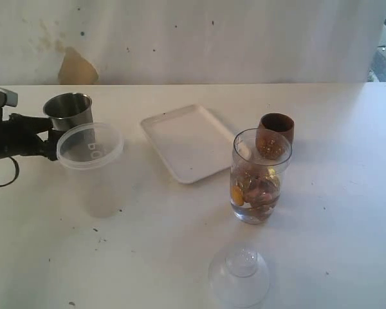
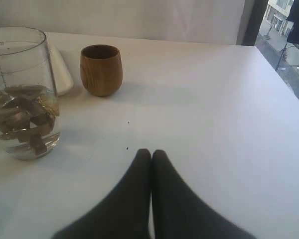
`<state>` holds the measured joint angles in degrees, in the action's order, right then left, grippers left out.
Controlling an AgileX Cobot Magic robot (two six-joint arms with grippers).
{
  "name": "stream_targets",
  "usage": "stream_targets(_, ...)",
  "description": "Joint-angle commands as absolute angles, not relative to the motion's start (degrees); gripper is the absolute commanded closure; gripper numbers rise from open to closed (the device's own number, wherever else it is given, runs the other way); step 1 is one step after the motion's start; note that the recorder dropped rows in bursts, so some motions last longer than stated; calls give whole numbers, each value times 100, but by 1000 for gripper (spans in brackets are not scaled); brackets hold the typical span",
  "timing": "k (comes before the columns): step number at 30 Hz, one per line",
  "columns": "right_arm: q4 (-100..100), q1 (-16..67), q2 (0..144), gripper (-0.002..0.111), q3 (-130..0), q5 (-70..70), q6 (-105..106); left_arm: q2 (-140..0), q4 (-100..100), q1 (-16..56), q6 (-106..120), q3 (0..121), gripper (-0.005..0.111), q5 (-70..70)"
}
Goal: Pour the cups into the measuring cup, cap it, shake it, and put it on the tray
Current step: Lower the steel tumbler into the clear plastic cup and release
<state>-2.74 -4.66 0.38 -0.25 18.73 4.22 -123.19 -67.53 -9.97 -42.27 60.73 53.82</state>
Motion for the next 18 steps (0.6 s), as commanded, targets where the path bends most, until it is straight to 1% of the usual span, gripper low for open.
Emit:
stream_targets(1,-297,-443,0,108,0,1817,420,-11996,-7366,-1128,-5150,6064,2,5205)
stream_targets(6,-297,-443,0,108,0,1817,420,-11512,-7988,-1128,-5959,6017,2,4570)
stream_targets(9,-297,-443,0,108,0,1817,420,-11056,-7912,-1128,-5887,5726,3,4225)
stream_targets(11,-297,-443,0,108,0,1817,420,-10740,-7836,-1128,-5756,5530,9,3925)
stream_targets(13,-297,-443,0,108,0,1817,420,-10414,-7822,-1128,-5651,5359,23,3650)
stream_targets(14,-297,-443,0,108,0,1817,420,-10224,-7822,-1128,-5604,5260,34,3567)
stream_targets(16,-297,-443,0,108,0,1817,420,-9834,-7832,-1128,-5636,5095,59,3365)
stream_targets(18,-297,-443,0,108,0,1817,420,-9412,-7910,-1128,-6021,4916,93,3280)
